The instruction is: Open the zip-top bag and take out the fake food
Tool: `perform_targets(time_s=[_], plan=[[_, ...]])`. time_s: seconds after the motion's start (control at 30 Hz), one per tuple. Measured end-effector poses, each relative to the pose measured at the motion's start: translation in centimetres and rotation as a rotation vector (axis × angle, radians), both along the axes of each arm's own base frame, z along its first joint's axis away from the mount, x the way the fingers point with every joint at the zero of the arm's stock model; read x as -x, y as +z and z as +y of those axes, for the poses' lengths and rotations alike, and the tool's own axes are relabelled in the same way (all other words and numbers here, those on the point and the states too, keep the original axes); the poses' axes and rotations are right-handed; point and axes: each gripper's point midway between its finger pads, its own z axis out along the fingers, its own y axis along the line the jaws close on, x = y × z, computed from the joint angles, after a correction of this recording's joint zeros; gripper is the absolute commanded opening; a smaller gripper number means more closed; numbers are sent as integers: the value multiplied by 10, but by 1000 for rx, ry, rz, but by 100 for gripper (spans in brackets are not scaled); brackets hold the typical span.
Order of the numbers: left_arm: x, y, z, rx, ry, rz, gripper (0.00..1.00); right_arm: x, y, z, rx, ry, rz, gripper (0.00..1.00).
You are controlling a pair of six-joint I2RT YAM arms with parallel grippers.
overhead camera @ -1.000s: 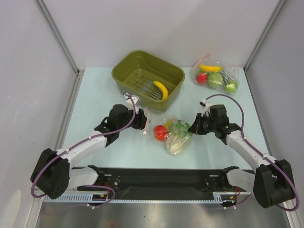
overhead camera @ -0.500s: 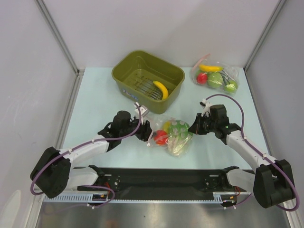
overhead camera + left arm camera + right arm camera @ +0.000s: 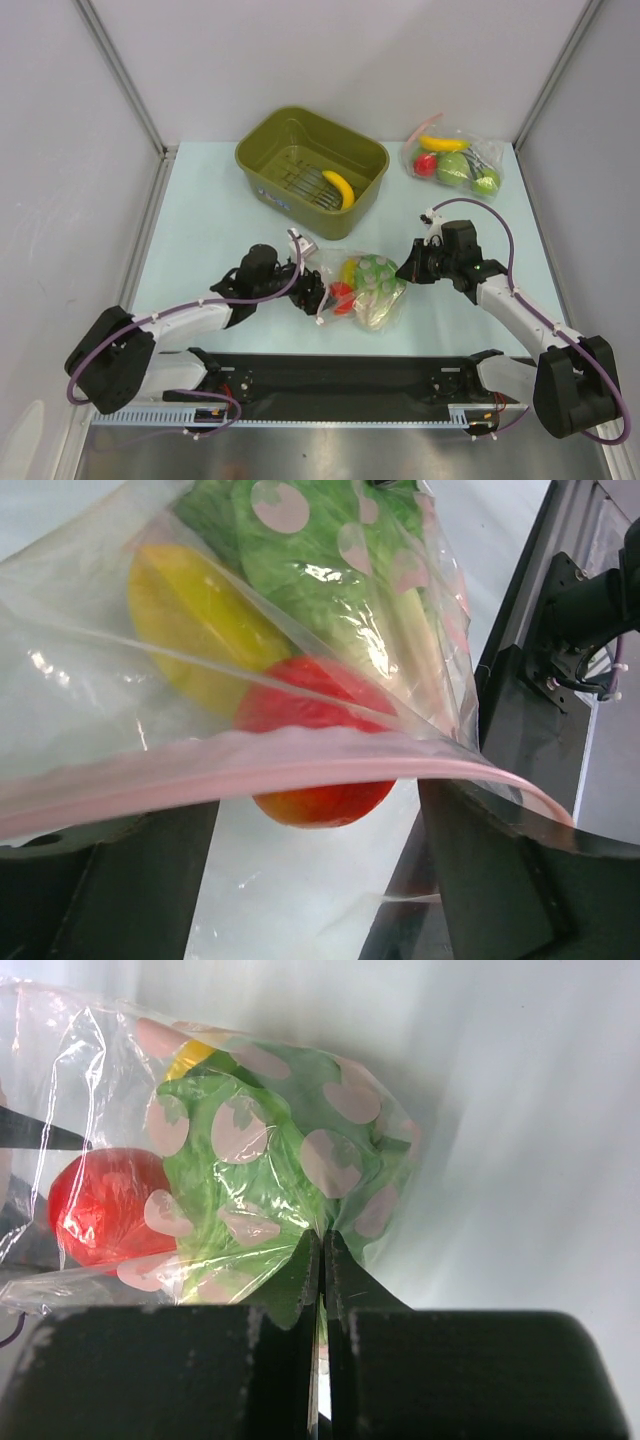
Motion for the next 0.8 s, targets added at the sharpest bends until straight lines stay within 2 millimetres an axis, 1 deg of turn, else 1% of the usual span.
perform_targets(time_s=[0.2, 0.27, 0.37, 0.47, 0.57, 0.6, 0.67, 0.7, 0.77, 0.8], plan=[[8, -7, -14, 8, -42, 9, 93, 1, -1, 0, 2, 0, 6, 0], [12, -13, -18, -2, -58, 23, 94, 2, -1, -1, 2, 0, 7, 0], [17, -21, -23, -21, -74, 38, 100, 2, -1, -1, 3, 0, 8, 0], [21, -29, -28, -37, -86, 49, 98, 2, -1, -1, 2, 1, 8, 0], [25, -33, -31, -44, -92, 64, 71, 2, -1, -1, 2, 1, 8, 0], [26, -34, -32, -45, -94, 69, 56, 2, -1, -1, 2, 1, 8, 0], [27, -34, -33, -41, -93, 77, 45, 2, -1, -1, 2, 1, 9, 0], [27, -34, -33, -40, -94, 78, 33, 2, -1, -1, 3, 1, 9, 0], [27, -33, -34, -39, -95, 76, 24, 2, -1, -1, 3, 0, 9, 0], [27, -33, -34, -40, -96, 77, 15, 2, -1, -1, 3, 0, 10, 0]])
